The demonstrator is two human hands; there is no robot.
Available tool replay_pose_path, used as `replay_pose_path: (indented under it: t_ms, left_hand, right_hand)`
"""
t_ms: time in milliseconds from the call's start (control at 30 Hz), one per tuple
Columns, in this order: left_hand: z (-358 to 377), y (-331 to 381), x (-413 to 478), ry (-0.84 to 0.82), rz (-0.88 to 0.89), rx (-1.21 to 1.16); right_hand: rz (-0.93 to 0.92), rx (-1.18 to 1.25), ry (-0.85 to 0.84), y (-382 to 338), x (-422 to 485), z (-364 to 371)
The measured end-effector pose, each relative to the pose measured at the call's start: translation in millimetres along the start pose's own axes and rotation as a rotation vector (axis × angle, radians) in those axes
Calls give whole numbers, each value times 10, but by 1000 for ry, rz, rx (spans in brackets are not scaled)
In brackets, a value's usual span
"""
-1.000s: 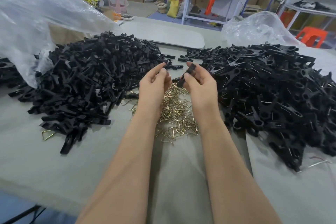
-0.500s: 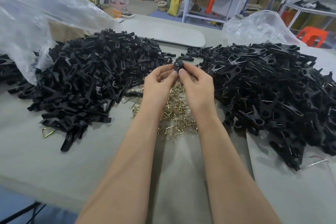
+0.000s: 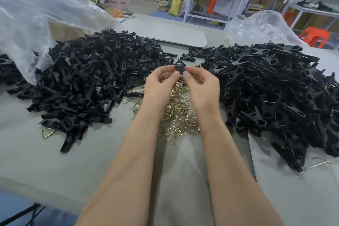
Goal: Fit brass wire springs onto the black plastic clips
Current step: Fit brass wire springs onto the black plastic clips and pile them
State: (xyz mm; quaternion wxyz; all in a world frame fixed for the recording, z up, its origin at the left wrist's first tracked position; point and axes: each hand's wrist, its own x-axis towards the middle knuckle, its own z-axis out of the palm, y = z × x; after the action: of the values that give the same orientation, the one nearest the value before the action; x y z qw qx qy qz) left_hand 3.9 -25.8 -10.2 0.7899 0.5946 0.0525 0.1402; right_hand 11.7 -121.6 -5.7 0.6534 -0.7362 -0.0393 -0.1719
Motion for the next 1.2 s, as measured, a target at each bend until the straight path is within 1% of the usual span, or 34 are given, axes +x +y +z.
replay_pose_path:
  t_ms: [100,167,267,333,400,467,567,633,700,733,767,800,833,867,900,967,1000,1067,1133,1200]
  left_hand:
    - [-37,9,5,-21,-35,-5]
    - [-76,26,15,-50,-67,-6]
    - [-127,64,17,-101,-109,-43]
    - [-131,83,10,-112,-126,-77]
    - [-114,85,4,-120,-111,-65]
    - [-91,77,2,-166,-96,-55]
    - [-89,96,-20,-295,-96,-42]
    - [-95,103,-24,-301,-78,-27]
    - [-96,80,-3,-236,-73,-51]
    - [-101,72,5,-198,-91,-93]
    - [-112,71,16,-149,-120,-149]
    - [-134,74,29,-90,-156,-213]
    - [-162,82,48,-36,-199,-296]
    - [-191,93,63,11,-247,-398]
    - [-212,100,75,51,-296,-503]
    - [-237,102,93,112,-356,-646]
    - [-239,100,94,135,-374,-670]
    - [-233,99,96,165,-398,-737]
    - [-241,109,100,179,-412,-834]
    - [-245,118,97,165,-422,-852]
  right_hand:
    - [13,9,-35,-8,0,-18]
    - [56,35,-59,-14,16,-48]
    - [184,200,-139,-35,26,-92]
    - [236,304,-183,-56,32,-119]
    - [275,431,-226,-72,38,-150]
    - [327,562,-261,-84,42,-182]
    - [430,680,-254,-83,48,-191]
    - [450,671,-228,-89,47,-169]
    - [428,565,-161,-74,51,-131]
    - [392,435,-125,-61,52,-115]
    - [334,225,-96,-53,45,-103]
    - [264,-41,-93,-48,31,-98]
    - [202,-297,-133,-52,11,-98]
    - [174,-513,-221,-55,-11,-98]
    - [173,-689,-342,-60,-36,-89]
    - [173,-922,-561,-49,-96,-27]
    - [159,-958,-604,-35,-122,16]
    - [104,-933,-585,-20,-159,75]
    - [73,-866,-503,-4,-168,86]
    - [76,-779,-404,6,-150,61]
